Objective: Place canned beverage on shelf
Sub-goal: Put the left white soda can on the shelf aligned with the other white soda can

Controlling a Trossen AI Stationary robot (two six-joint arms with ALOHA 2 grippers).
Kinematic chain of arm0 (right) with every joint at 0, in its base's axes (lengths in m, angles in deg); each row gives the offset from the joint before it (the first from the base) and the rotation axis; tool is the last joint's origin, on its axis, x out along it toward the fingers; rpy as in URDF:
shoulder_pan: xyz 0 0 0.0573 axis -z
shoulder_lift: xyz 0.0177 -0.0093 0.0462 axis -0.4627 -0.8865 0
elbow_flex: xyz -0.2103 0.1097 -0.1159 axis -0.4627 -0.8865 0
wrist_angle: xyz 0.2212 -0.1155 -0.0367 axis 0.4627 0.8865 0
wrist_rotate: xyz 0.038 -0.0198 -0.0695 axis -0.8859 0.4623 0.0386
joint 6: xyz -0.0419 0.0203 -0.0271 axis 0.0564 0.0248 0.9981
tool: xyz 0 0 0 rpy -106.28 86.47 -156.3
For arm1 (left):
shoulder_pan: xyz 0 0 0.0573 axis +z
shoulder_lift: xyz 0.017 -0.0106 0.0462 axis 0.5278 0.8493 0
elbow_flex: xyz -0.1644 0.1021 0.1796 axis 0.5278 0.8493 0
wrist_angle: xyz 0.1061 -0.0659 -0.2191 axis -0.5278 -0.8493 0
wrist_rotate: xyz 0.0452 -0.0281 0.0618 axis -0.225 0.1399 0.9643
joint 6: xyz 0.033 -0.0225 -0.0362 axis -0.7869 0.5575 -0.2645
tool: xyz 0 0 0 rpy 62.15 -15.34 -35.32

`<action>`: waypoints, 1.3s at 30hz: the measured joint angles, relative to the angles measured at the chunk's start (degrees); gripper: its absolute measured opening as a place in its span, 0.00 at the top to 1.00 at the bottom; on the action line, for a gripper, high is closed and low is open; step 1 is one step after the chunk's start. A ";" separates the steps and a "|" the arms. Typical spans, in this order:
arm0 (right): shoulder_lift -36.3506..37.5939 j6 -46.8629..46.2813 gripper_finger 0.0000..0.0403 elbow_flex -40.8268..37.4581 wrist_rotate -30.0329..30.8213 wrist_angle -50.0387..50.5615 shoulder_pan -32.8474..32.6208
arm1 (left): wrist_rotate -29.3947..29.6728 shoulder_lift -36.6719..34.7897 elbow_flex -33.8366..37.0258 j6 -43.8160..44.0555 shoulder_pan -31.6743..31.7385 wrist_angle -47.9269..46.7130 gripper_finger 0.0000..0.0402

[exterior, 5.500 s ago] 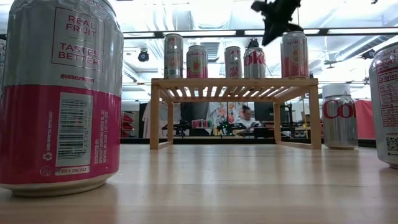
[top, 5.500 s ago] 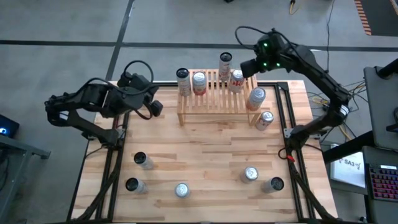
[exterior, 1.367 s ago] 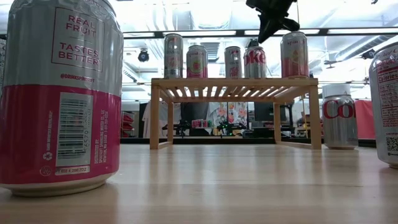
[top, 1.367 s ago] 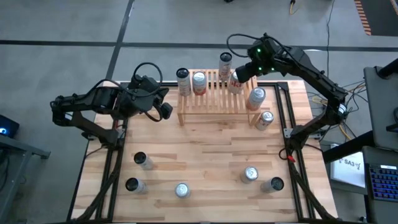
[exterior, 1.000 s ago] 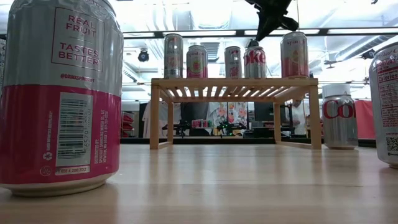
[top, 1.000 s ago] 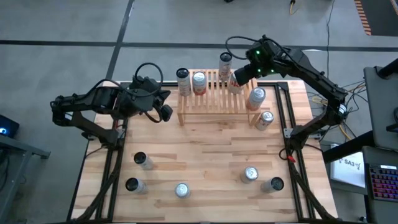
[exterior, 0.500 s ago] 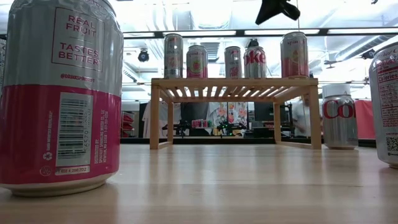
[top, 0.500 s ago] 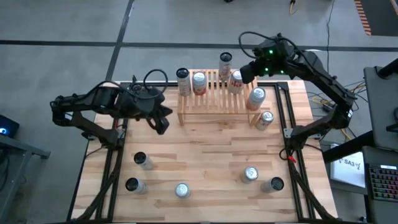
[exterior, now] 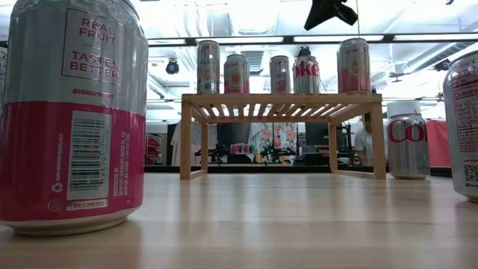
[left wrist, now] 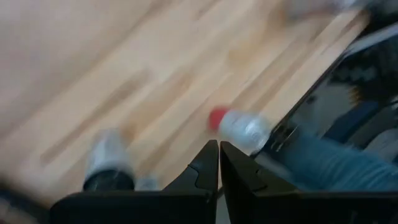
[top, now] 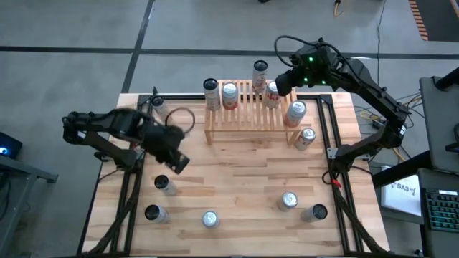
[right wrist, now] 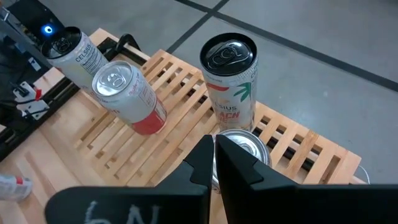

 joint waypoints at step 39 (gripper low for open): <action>-0.13 1.31 0.97 0.00 0.00 0.08 0.00 | 12.04 -16.18 26.55 35.67 -17.95 3.99 0.96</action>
